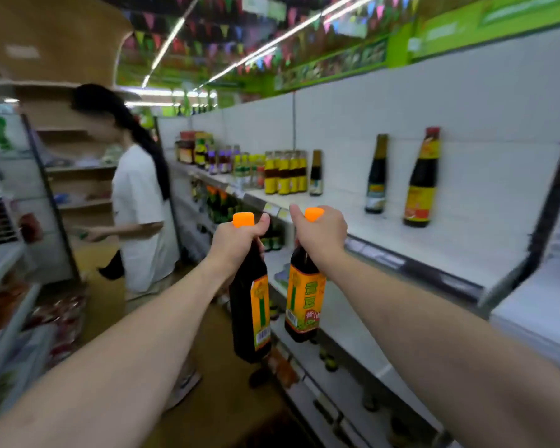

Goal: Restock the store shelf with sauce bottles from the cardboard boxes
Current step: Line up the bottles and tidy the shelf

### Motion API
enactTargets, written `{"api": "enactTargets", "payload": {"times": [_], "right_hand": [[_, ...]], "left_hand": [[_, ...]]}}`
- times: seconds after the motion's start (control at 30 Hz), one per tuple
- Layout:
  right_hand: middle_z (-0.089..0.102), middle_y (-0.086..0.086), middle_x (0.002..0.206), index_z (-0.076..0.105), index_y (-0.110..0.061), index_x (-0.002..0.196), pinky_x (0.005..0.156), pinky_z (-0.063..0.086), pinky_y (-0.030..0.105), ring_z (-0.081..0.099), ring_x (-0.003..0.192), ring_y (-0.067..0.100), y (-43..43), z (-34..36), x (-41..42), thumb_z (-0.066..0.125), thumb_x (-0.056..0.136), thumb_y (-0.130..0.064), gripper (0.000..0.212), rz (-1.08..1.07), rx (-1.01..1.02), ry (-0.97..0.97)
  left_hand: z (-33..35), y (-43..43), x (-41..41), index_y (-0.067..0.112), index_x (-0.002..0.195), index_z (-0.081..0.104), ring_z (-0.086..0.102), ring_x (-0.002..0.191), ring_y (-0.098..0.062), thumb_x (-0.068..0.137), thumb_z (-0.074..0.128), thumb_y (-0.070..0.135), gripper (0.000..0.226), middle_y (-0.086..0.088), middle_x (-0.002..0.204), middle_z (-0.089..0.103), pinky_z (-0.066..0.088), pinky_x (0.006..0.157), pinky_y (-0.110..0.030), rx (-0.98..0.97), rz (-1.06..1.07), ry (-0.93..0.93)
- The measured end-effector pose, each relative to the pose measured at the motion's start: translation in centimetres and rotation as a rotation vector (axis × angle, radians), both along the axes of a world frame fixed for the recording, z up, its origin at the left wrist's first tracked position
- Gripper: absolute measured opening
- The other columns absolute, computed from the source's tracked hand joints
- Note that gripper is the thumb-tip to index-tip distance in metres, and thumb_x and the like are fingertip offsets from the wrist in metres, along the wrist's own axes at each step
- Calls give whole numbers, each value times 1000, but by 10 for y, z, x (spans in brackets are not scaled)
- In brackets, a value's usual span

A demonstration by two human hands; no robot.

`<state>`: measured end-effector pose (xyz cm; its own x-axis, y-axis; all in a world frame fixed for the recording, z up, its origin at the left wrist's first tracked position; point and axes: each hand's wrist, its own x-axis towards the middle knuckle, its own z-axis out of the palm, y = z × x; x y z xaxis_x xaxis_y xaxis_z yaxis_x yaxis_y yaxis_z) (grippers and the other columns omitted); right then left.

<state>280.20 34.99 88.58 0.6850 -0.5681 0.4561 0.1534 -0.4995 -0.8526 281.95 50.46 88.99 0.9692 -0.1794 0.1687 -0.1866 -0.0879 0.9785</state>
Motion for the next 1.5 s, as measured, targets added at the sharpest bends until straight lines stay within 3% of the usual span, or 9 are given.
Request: {"api": "enactTargets", "payload": {"times": [0.1,0.23,0.4,0.57,0.8,1.07,1.17,1.3,1.5], "right_hand": [[67,18,63,51,-12,63,70,58,51,68,65,34,-22,42,-29,63,80,-67,59,-100,-7,-59],[67,13,56,49,-14,61,69,60,46,71,63,32,-56,85,-89,68,85,-59,53,-281,-27,-97],[69,12,59,60,-11,65,74,62,52,73,64,33,-102,114,-188,70,78,-60,51,-507,14,-133],[70,15,60,60,-7,66,71,62,52,72,60,32,-129,123,-302,70,81,-58,55,-739,-42,-110],[69,13,57,67,1,67,69,62,49,71,61,33,-157,127,-489,69,73,-62,64,-1059,-54,-112],[69,9,58,61,-13,62,68,61,47,70,60,29,-178,121,-724,71,81,-56,48,-1333,-121,-74],[66,11,57,58,-14,61,68,62,48,71,61,33,-185,115,-804,71,81,-56,48,-1435,-112,-65],[59,12,49,44,-16,54,58,57,40,61,49,29,-185,112,-901,71,84,-53,56,-1584,-104,-36],[60,4,43,50,-14,51,69,63,51,71,54,32,-188,111,-1019,72,87,-45,52,-1742,-59,-86]], "left_hand": [[30,-21,-14,3,61,58,64,63,-30,89,80,39,51,-15,61,63,55,75,-46,-60,-127,-30],[60,-60,-39,11,54,59,62,61,-31,79,86,43,49,-17,62,62,53,71,-43,-115,-294,-52],[81,-121,-96,3,76,56,57,46,-24,90,80,29,38,-13,55,57,48,47,-27,-183,-509,-42],[90,-184,-179,5,67,56,57,43,-22,89,81,26,39,-12,55,58,48,45,-23,-199,-715,-46],[101,-263,-347,7,70,60,60,56,-29,82,87,34,40,-13,58,60,54,64,-44,-226,-1028,-77],[99,-326,-578,7,68,60,60,53,-28,85,84,29,37,-14,59,61,52,58,-36,-253,-1329,-19],[99,-344,-658,5,71,63,57,42,-21,87,82,31,37,-11,54,60,45,44,-23,-236,-1410,-35],[101,-367,-757,5,73,58,57,43,-23,88,82,28,37,-14,58,59,48,49,-28,-240,-1534,-8],[104,-397,-888,7,62,58,56,40,-17,90,79,32,43,-10,54,60,43,45,-22,-206,-1727,-17]]}}
